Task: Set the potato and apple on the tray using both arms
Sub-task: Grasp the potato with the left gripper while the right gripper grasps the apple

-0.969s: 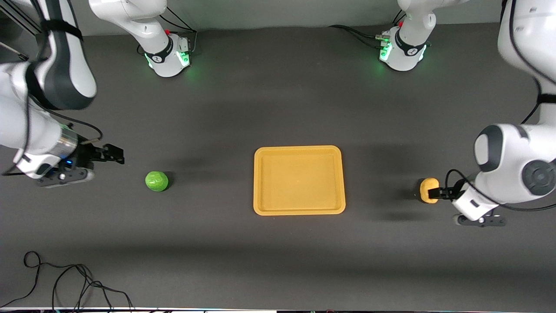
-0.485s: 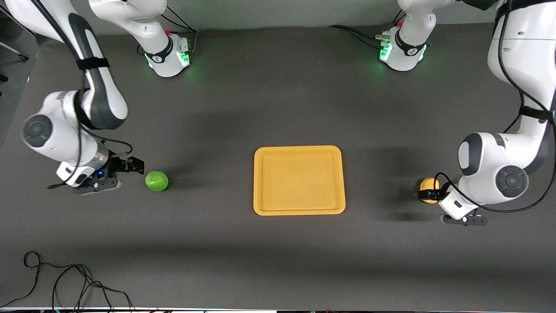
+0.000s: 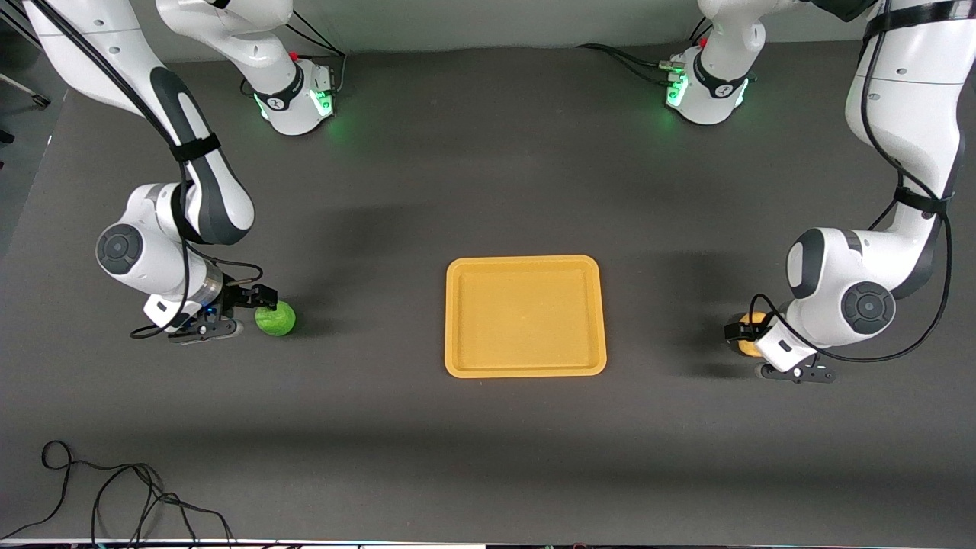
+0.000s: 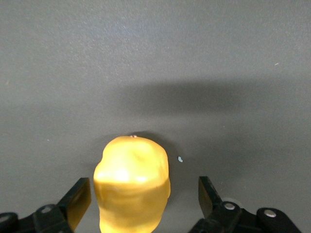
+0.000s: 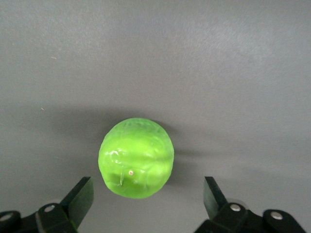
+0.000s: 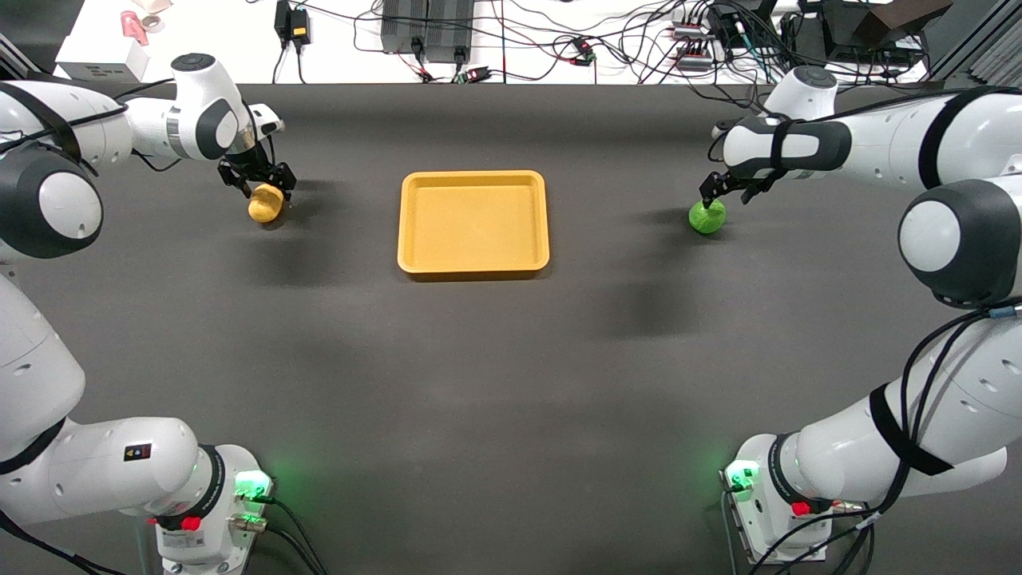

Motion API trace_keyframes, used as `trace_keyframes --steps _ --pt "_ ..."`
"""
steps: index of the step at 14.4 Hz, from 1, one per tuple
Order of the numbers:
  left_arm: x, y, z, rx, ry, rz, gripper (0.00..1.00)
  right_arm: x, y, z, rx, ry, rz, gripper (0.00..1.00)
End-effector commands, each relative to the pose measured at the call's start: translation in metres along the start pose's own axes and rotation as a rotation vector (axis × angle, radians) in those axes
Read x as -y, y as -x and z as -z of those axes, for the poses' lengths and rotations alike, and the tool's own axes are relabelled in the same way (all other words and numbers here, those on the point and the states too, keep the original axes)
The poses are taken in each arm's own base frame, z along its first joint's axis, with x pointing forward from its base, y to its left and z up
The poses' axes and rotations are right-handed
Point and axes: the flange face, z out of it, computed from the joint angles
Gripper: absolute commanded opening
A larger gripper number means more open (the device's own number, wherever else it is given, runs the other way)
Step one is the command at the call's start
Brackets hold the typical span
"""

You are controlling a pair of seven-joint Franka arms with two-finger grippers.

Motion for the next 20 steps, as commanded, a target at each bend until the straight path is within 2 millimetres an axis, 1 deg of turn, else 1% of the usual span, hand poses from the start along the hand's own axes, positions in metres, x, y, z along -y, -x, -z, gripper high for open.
trace_keyframes --steps 1,2,3,4,5,6,8,9,11,12,13,14,15,16,17,19,20 --pt "-0.002 0.002 0.0 -0.01 -0.017 0.003 0.68 0.004 -0.002 -0.003 -0.012 -0.014 -0.027 1.0" --pt "-0.002 0.002 0.0 -0.01 -0.017 0.004 0.58 0.004 -0.004 -0.013 -0.006 -0.013 -0.034 1.0" --pt "-0.002 0.002 0.001 -0.01 -0.017 0.004 0.52 0.006 -0.006 -0.022 -0.016 -0.009 -0.045 1.0" --pt "-0.005 0.001 0.004 -0.012 -0.019 0.02 0.45 0.008 -0.005 -0.037 -0.012 -0.006 -0.053 1.0" --pt "-0.01 0.001 0.009 -0.012 -0.02 0.058 0.44 0.015 -0.006 -0.049 -0.012 -0.003 -0.062 1.0" --pt "-0.028 0.0 0.02 -0.015 -0.024 0.077 0.43 0.023 -0.007 -0.052 -0.014 -0.001 -0.07 1.0" --pt "-0.065 -0.005 0.054 -0.005 -0.038 0.146 0.43 0.028 -0.007 -0.051 -0.014 -0.002 -0.087 0.98" --pt "-0.089 -0.009 0.072 0.009 -0.047 0.169 0.43 0.029 -0.008 -0.05 -0.014 -0.002 -0.085 0.88" --pt "-0.136 -0.016 0.102 0.021 -0.045 0.209 0.43 0.028 -0.014 -0.04 -0.031 -0.003 -0.083 0.57" --pt "-0.158 -0.018 0.111 0.01 -0.029 0.222 0.43 0.028 -0.015 -0.031 -0.024 -0.002 -0.077 0.47" --pt "-0.172 -0.02 0.111 0.008 0.001 0.244 0.43 0.028 -0.019 -0.013 -0.003 -0.005 -0.072 0.4" --pt "-0.183 -0.021 0.102 0.03 0.034 0.27 0.44 0.03 -0.023 0.012 0.029 -0.014 -0.066 0.38" --pt "-0.199 -0.022 0.091 0.048 0.064 0.28 0.44 0.028 -0.024 0.04 0.071 -0.023 -0.063 0.36" --pt "-0.22 -0.022 0.085 0.052 0.08 0.289 0.44 0.022 -0.022 0.061 0.087 -0.029 -0.063 0.36" --pt "-0.24 -0.019 0.075 0.049 0.08 0.305 0.44 0.02 -0.023 0.081 0.067 -0.032 -0.055 0.35" --pt "-0.274 -0.013 0.063 0.031 0.076 0.324 0.44 0.023 -0.024 0.115 0.056 -0.035 -0.04 0.34" --pt "-0.284 -0.01 0.061 0.031 0.08 0.322 0.44 0.025 -0.023 0.129 0.094 -0.04 -0.04 0.34"
